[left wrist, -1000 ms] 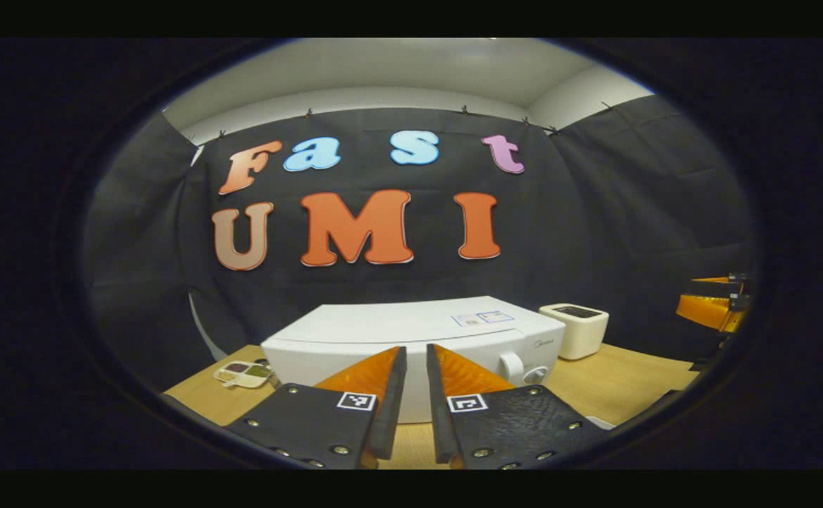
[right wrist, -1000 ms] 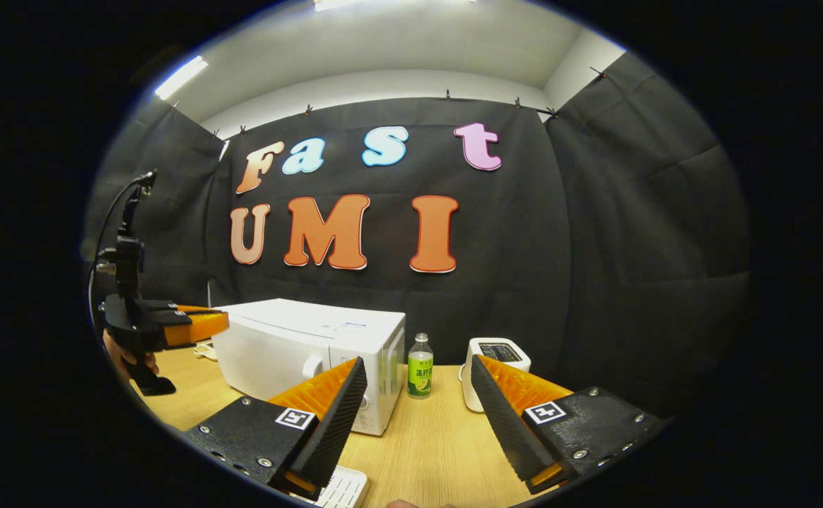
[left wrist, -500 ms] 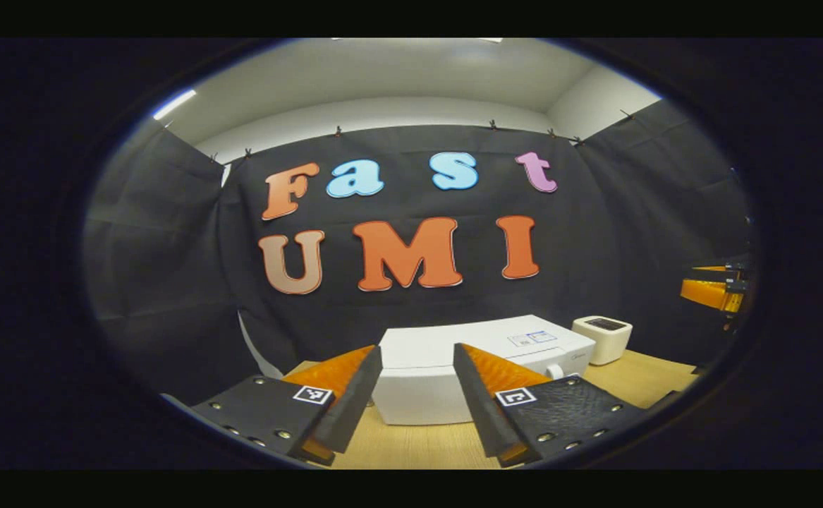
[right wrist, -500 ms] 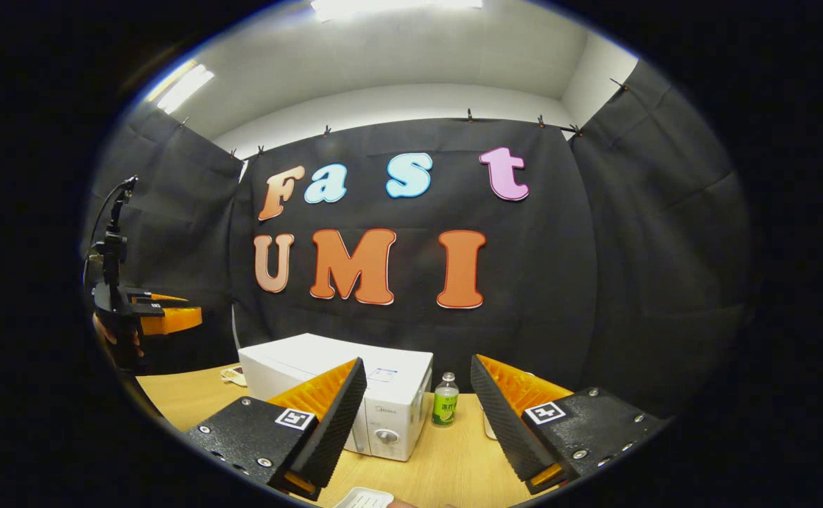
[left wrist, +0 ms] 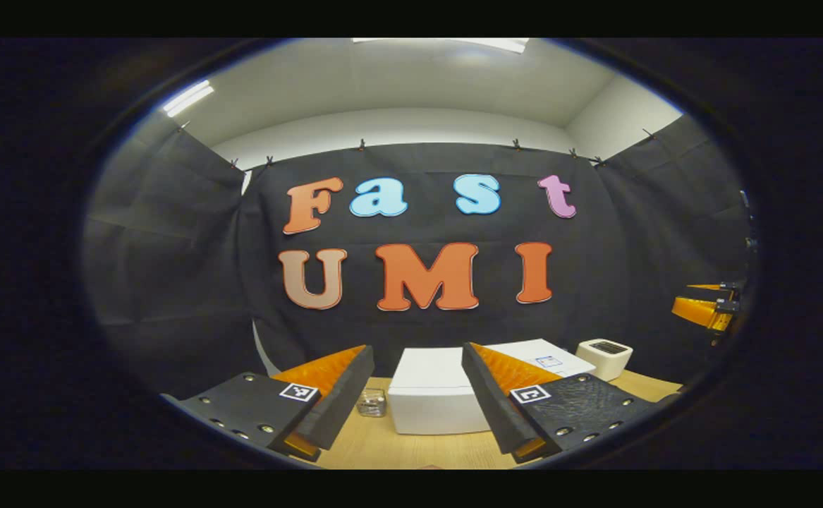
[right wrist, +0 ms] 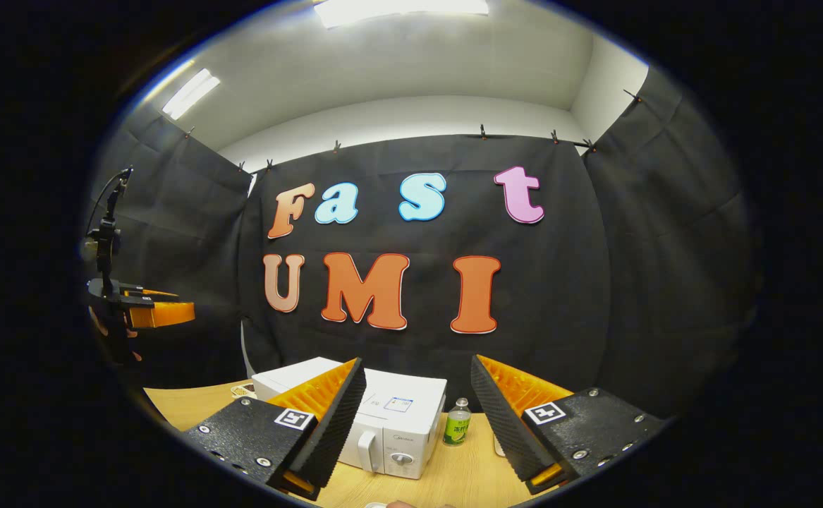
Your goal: Open the microwave oven with the left hand, put the food in, and close the microwave oven.
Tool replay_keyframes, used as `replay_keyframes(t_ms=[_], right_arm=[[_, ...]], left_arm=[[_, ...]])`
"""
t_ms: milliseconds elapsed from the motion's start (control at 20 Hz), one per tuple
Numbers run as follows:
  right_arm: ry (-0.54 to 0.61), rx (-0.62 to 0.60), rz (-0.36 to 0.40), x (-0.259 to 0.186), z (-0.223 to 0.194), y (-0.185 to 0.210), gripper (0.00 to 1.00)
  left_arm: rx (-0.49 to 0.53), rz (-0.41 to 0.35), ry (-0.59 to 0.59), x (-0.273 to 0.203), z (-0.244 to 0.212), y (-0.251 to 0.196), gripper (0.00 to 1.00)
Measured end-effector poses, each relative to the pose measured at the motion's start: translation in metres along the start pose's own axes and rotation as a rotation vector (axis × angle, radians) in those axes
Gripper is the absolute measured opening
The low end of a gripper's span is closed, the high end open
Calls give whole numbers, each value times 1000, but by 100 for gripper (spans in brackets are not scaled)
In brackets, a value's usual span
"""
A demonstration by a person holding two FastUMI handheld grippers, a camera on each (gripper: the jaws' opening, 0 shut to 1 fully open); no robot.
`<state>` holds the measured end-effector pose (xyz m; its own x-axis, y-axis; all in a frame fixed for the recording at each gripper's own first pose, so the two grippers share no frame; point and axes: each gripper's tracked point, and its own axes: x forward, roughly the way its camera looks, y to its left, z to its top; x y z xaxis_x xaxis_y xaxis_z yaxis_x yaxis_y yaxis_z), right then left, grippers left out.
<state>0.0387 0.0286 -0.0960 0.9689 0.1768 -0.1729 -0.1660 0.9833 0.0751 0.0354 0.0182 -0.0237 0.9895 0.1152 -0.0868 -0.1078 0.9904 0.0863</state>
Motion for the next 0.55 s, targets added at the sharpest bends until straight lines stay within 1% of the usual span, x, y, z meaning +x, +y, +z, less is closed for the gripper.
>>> replay_keyframes(t_ms=[50, 100, 150, 200, 550], right_arm=[[1, 13, 10, 1, 1, 4, 93], [5, 26, 20, 2, 0, 7, 93], [7, 35, 28, 3, 1, 9, 93], [6, 39, 30, 5, 1, 9, 93], [-9, 4, 27, 6, 1, 8, 93]], left_arm=[[9, 9, -4, 1, 1, 1, 83], [12, 6, -5, 1, 0, -3, 80], [12, -4, -1, 0, -1, -8, 83], [11, -10, 2, 0, -1, -10, 83], [-2, -6, -13, -1, -1, -6, 83]])
